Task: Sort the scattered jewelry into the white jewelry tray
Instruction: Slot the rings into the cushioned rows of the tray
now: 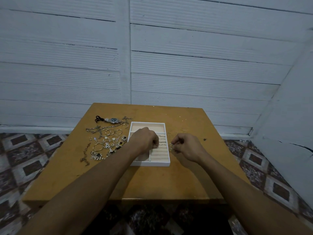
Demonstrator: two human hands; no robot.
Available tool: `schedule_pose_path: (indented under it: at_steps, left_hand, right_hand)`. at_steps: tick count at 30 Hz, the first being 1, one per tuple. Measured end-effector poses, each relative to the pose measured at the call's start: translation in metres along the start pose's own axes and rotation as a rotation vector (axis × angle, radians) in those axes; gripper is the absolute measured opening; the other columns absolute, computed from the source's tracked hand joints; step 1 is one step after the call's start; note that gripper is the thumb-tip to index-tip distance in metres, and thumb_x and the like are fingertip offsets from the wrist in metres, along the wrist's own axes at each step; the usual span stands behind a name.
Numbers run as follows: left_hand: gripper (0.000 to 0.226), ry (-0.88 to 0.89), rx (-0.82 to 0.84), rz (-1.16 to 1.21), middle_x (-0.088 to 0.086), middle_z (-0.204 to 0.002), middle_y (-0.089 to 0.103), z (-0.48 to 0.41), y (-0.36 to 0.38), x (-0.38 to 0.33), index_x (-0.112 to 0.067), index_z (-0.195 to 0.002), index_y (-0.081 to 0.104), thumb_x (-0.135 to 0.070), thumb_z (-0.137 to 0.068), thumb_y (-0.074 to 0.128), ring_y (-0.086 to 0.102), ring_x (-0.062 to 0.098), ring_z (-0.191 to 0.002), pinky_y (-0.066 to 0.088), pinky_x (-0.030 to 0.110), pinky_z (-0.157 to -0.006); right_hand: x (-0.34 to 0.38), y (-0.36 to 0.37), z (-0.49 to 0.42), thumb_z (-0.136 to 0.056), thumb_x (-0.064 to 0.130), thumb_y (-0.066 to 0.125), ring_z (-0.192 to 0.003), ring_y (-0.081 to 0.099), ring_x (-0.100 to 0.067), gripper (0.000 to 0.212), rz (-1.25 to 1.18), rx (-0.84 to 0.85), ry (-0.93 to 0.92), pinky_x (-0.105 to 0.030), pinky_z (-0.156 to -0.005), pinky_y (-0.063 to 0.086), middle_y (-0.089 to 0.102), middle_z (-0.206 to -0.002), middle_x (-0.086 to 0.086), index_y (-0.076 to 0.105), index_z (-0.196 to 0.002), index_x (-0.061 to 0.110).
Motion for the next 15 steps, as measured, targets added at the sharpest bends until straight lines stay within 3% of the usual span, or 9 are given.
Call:
schedule_pose_path:
  at_steps: [4, 7, 11, 15]
  left_hand:
    - [0.017, -0.008, -0.030, 0.012, -0.001, -0.102, 0.069, 0.002, -0.001, 0.005, -0.028, -0.102, 0.074, -0.032, -0.086, 0.070, 0.056, 0.018, -0.103, 0.046, 0.029, -0.077]
    - [0.017, -0.053, -0.062, 0.059, -0.001, -0.097, 0.070, 0.006, -0.001, 0.011, -0.024, -0.095, 0.075, -0.035, -0.082, 0.073, 0.060, 0.018, -0.094, 0.050, 0.031, -0.075]
    - [0.014, -0.095, -0.063, 0.085, 0.000, -0.094, 0.070, 0.007, 0.001, 0.014, -0.023, -0.090, 0.076, -0.034, -0.081, 0.075, 0.061, 0.018, -0.089, 0.046, 0.026, -0.069]
    - [0.015, -0.109, -0.046, 0.106, 0.001, -0.096, 0.070, 0.006, 0.001, 0.015, -0.021, -0.091, 0.077, -0.031, -0.081, 0.076, 0.063, 0.019, -0.088, 0.051, 0.028, -0.072]
  right_hand:
    - [0.005, 0.004, -0.003, -0.085, 0.001, 0.064, -0.069, 0.066, -0.017, 0.011, 0.021, 0.003, -0.012, -0.031, -0.069, 0.057, 0.068, -0.076, -0.004, 0.068, -0.085, 0.011]
    - [0.012, 0.009, -0.007, -0.084, 0.004, 0.064, -0.072, 0.065, -0.017, 0.011, 0.099, 0.003, -0.049, -0.030, -0.069, 0.054, 0.068, -0.077, -0.001, 0.068, -0.083, 0.014]
    - [0.023, 0.019, -0.011, -0.085, 0.010, 0.066, -0.081, 0.062, -0.015, 0.007, 0.225, 0.012, -0.123, -0.028, -0.072, 0.052, 0.070, -0.091, -0.001, 0.070, -0.087, 0.016]
    - [0.029, 0.026, -0.012, -0.087, 0.009, 0.063, -0.089, 0.062, -0.018, 0.012, 0.331, 0.052, -0.155, -0.028, -0.075, 0.050, 0.070, -0.100, -0.004, 0.071, -0.094, 0.013]
Point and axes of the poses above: each hand's wrist, its own z-axis away from the middle knuckle, its own y-axis out of the palm, x = y × z, the point moved 7 cm from there along -z, towards the middle knuckle
